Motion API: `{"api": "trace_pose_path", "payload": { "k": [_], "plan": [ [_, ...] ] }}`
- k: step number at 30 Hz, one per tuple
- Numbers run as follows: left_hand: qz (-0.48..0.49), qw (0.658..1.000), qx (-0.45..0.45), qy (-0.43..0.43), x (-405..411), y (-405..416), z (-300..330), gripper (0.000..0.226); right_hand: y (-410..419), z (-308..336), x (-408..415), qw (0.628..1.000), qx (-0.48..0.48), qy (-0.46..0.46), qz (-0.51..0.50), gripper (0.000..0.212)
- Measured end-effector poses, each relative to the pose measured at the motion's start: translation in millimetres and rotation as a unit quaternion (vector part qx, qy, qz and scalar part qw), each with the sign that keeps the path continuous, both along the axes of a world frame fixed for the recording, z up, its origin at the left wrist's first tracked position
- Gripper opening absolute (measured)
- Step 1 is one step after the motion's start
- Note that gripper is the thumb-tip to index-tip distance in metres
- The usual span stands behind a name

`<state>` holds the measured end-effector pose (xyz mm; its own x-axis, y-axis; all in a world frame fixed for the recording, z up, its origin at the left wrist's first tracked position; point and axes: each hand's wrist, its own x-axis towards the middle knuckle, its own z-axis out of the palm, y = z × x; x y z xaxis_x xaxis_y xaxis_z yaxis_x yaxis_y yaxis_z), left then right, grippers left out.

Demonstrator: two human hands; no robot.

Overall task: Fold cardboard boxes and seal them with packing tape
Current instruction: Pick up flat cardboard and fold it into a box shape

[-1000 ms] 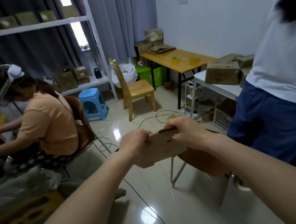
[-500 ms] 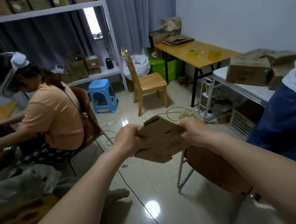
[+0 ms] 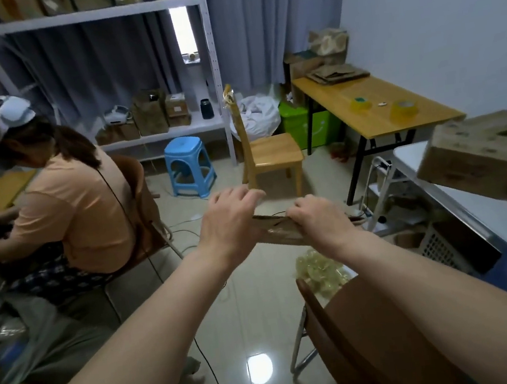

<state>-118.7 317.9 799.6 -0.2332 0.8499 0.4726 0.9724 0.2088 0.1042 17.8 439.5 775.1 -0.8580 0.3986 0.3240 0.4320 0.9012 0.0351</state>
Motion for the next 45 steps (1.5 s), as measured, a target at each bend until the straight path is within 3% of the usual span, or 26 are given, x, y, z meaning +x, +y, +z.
{"api": "trace_pose_path", "payload": {
  "k": [3, 6, 8, 11, 18, 22, 26, 30, 35, 40, 45],
  "plan": [
    [0.041, 0.99, -0.111, 0.08, 0.1, 34.1, -2.5, 0.033, 20.3, -3.7, -9.8, 1.0, 0.025, -0.002, 0.011, 0.018],
    [0.062, 0.973, -0.211, 0.069, -8.8, 65.7, -9.2, 0.012, 47.1, -6.5, -14.3, 1.0, 0.017, -0.007, 0.019, 0.016],
    [0.056, 0.968, -0.242, 0.044, -22.8, 87.0, -16.6, 0.011, 73.5, -12.5, -15.6, 0.999, -0.031, -0.007, 0.012, 0.005],
    [0.04, 0.969, -0.241, 0.027, -51.9, 120.8, -31.5, 0.012, 114.8, -20.5, -20.0, 0.991, -0.118, -0.035, -0.044, 0.009],
    [0.011, 0.969, -0.245, 0.026, -166.2, 210.6, -61.9, 0.022, 201.3, -46.7, -87.9, 0.965, -0.175, -0.105, -0.164, 0.015],
    [0.004, 0.957, -0.285, 0.051, -248.0, 263.4, -60.9, 0.018, 241.7, -51.0, -177.7, 0.964, -0.148, -0.128, -0.178, 0.016],
    [-0.025, 0.965, -0.26, 0.028, -304.1, 311.6, -50.5, 0.011, 270.3, -44.8, -254.7, 0.964, -0.099, -0.168, -0.183, 0.024],
    [-0.089, 0.963, -0.254, 0.032, -326.3, 355.1, -45.7, 0.035, 290.2, -27.5, -302.0, 0.967, -0.045, -0.174, -0.18, 0.023],
    [-0.106, 0.965, -0.238, -0.011, -362.8, 402.0, -56.1, 0.023, 326.0, -13.7, -335.1, 0.97, -0.064, -0.136, -0.194, 0.017],
    [-0.1, 0.972, -0.198, -0.078, -402.7, 443.3, -65.8, 0.015, 380.6, -3.3, -354.7, 0.932, -0.237, -0.015, -0.275, 0.022],
    [-0.07, 0.97, -0.179, -0.145, -425.3, 524.7, -71.1, 0.019, 465.6, -8.6, -348.8, 0.895, -0.352, 0.073, -0.263, 0.022]
  ]
}}
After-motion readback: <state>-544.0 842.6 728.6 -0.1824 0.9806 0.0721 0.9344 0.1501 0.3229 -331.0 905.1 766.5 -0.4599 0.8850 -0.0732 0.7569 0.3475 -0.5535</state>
